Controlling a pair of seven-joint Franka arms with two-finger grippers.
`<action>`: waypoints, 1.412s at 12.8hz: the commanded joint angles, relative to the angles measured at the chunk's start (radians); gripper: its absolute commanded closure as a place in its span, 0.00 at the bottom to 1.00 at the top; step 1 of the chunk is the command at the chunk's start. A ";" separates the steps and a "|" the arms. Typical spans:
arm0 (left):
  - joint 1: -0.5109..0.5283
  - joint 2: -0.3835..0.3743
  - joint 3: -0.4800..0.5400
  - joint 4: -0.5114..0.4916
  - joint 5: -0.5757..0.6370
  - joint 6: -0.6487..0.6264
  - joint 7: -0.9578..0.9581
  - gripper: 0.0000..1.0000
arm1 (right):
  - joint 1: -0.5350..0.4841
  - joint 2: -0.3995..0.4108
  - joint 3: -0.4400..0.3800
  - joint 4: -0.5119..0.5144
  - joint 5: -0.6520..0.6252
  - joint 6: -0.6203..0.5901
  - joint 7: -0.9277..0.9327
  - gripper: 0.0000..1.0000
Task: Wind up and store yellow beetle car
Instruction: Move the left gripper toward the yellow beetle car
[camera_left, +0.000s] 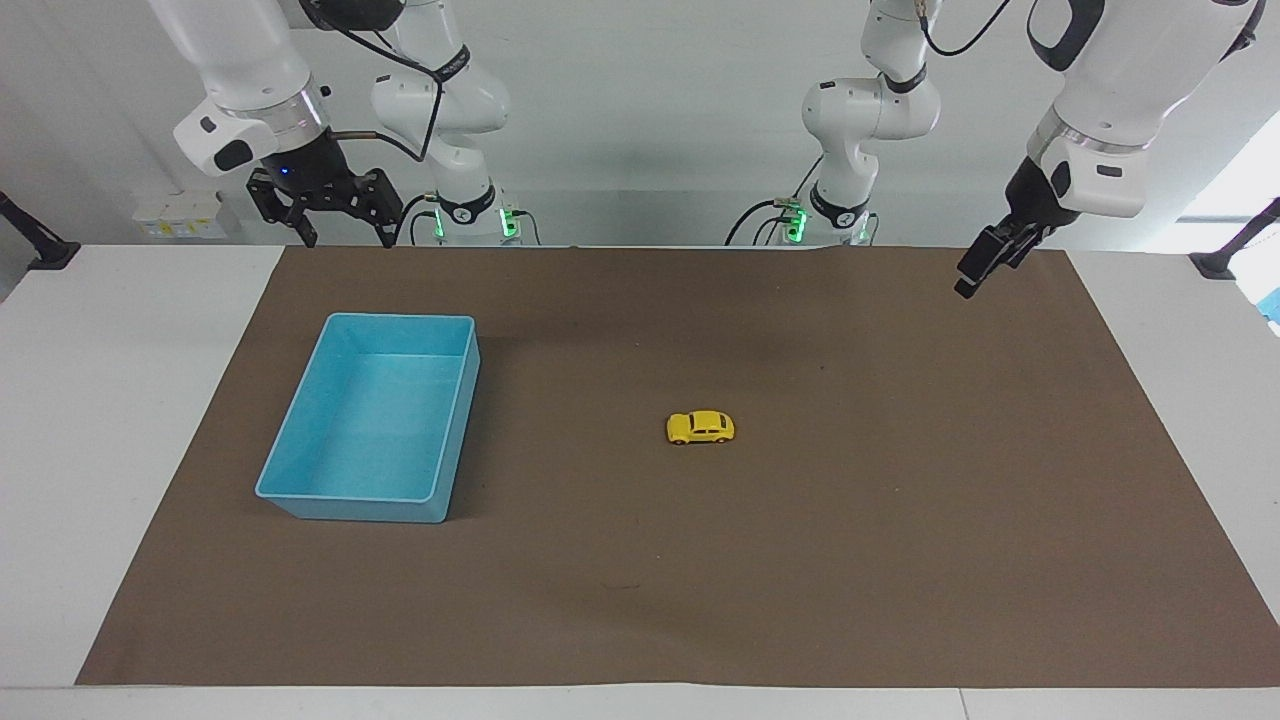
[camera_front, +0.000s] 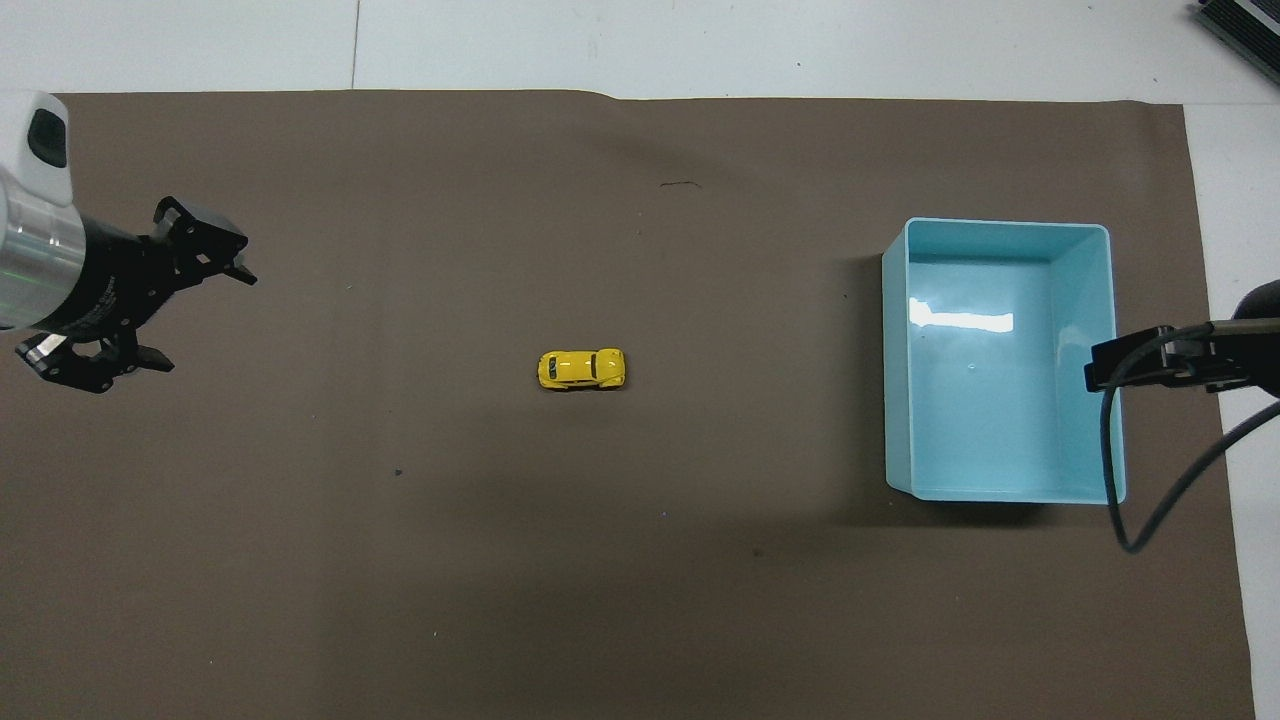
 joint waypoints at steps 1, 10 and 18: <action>-0.014 -0.016 0.013 -0.024 -0.016 0.023 -0.032 0.00 | -0.005 0.001 -0.001 0.002 0.015 0.005 0.012 0.00; -0.013 -0.008 0.016 -0.030 -0.119 0.093 -0.357 0.00 | -0.005 0.001 -0.001 0.002 0.015 0.005 0.012 0.00; -0.082 0.087 0.016 -0.015 -0.062 0.164 -0.690 0.00 | -0.005 0.001 -0.001 0.002 0.015 0.005 0.012 0.00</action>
